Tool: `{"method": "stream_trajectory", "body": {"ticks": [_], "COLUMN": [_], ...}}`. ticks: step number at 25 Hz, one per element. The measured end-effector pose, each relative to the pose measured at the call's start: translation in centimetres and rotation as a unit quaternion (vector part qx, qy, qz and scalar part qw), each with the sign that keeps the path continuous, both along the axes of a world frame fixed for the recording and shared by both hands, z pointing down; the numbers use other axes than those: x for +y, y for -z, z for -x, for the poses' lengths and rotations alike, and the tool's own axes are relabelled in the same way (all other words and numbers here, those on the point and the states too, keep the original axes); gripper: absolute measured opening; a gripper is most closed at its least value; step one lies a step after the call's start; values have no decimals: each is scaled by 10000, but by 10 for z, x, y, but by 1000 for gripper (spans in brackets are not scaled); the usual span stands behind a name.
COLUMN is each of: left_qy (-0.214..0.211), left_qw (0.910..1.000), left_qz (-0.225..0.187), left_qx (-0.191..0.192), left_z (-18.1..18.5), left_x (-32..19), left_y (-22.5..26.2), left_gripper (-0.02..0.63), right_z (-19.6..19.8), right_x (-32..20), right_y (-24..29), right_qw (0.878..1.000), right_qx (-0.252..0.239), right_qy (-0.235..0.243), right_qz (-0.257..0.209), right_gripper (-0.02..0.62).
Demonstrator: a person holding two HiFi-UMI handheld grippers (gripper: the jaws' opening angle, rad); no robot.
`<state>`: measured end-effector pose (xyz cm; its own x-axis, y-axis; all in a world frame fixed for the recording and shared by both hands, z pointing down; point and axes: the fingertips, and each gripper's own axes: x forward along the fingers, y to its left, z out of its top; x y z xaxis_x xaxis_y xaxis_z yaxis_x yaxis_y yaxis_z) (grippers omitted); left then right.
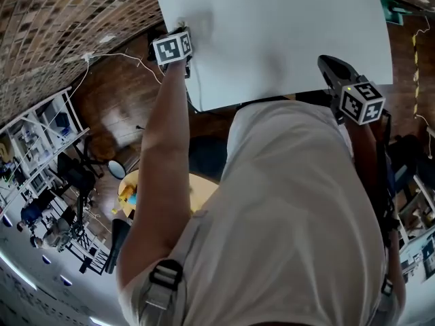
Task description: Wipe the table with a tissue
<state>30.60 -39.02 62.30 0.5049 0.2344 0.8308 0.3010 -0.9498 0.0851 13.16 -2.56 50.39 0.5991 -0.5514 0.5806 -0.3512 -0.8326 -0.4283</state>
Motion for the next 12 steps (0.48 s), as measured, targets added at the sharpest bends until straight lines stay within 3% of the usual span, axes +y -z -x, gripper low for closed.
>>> {"method": "stream_trajectory", "body": {"ticks": [3,7,12], "left_qy": [-22,-526,-753], "left_qw": [9998,9973,9956], "left_qz": [-50,27,-117], "left_qx": [-171,-509,-547], "left_z": [3,17,33], "left_x": [5,35,75], "left_y": [-1,-5,-7], "left_gripper": [66,66,66], "right_z": [0,-4,-24], "right_x": [27,53,71], "right_y": [-4,-7,-13], "right_qw": [9999,9998,9996], "right_qx": [-50,-99,-69], "right_qy": [-138,-151,36], "right_qz": [-50,-123,-266], "right_gripper": [14,14,14]}}
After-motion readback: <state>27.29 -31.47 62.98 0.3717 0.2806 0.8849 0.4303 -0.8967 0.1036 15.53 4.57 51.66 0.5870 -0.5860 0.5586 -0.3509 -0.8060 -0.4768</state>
